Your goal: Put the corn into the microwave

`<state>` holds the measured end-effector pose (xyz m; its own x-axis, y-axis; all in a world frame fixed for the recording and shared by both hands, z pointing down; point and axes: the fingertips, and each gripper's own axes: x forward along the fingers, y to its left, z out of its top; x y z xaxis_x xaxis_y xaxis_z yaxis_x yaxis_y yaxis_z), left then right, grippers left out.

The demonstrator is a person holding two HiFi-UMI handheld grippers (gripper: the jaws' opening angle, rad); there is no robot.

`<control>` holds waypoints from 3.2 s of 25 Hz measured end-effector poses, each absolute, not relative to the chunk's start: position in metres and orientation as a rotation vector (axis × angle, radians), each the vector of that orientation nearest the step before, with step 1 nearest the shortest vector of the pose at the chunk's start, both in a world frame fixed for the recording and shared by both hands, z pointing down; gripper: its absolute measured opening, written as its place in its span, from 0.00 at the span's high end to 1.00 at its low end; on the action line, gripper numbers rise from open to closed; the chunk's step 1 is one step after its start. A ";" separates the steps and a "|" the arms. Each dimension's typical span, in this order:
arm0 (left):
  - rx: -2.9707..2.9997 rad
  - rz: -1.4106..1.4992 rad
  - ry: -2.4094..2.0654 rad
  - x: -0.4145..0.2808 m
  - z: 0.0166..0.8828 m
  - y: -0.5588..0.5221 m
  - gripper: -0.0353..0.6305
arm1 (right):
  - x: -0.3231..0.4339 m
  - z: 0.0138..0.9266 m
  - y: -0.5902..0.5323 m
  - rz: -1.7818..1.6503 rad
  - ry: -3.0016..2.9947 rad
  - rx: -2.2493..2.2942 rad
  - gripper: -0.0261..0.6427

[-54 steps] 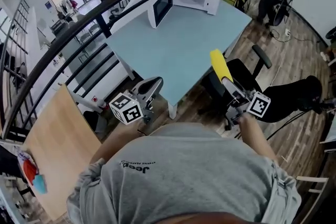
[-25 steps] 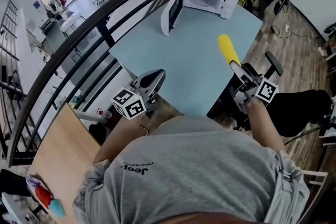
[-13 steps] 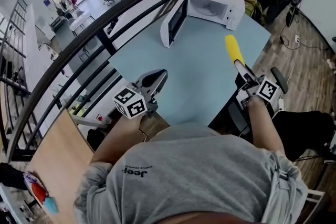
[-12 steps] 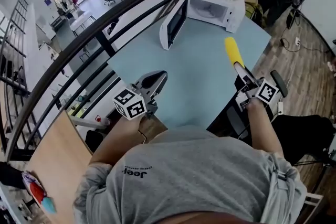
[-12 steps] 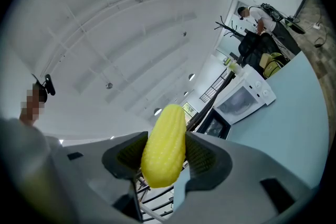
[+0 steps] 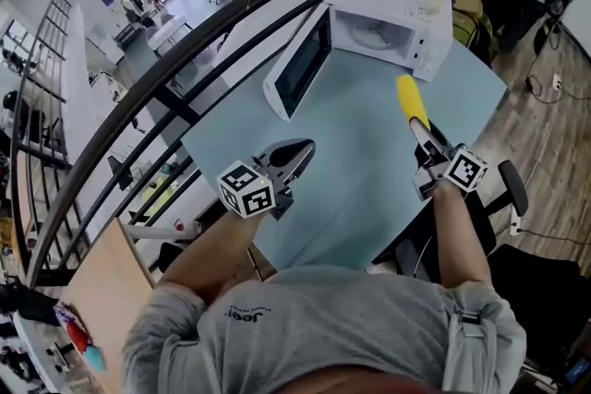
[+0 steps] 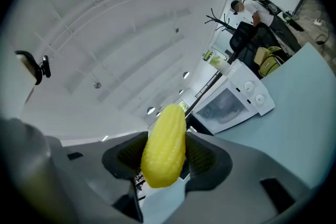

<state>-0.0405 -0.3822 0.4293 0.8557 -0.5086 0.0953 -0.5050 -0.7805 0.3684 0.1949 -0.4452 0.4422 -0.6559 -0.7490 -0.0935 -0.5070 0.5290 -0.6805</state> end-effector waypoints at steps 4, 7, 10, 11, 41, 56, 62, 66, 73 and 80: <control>2.680 0.024 -0.724 -0.020 0.449 -0.425 0.92 | 0.197 0.475 -0.503 -0.902 2.400 -1.068 0.62; 2.673 0.040 -0.711 -0.006 0.470 -0.458 0.92 | 0.204 0.511 -0.544 -0.961 2.395 -1.182 0.62; 2.665 0.052 -0.705 0.007 0.488 -0.490 0.92 | 0.205 0.533 -0.582 -0.979 2.419 -1.270 0.62; 2.665 0.055 -0.706 0.011 0.493 -0.502 0.92 | 0.204 0.537 -0.594 -0.973 2.432 -1.286 0.62; 2.608 0.014 -0.881 0.092 0.594 -0.746 0.92 | 0.170 0.637 -0.853 -0.629 2.745 -1.874 0.62; 2.589 0.042 -0.917 0.098 0.624 -0.765 0.92 | 0.195 0.664 -0.906 -0.425 2.841 -2.203 0.62; 2.601 0.062 -0.911 0.097 0.632 -0.766 0.92 | 0.209 0.673 -0.918 -0.379 2.840 -2.282 0.62; 2.593 0.054 -0.925 0.094 0.636 -0.770 0.92 | 0.213 0.674 -0.926 -0.351 2.853 -2.301 0.62; 2.589 0.052 -0.917 0.097 0.643 -0.768 0.92 | 0.216 0.680 -0.933 -0.307 2.877 -2.352 0.61; 2.584 0.059 -0.928 0.096 0.646 -0.769 0.92 | 0.214 0.684 -0.934 -0.298 2.926 -2.369 0.61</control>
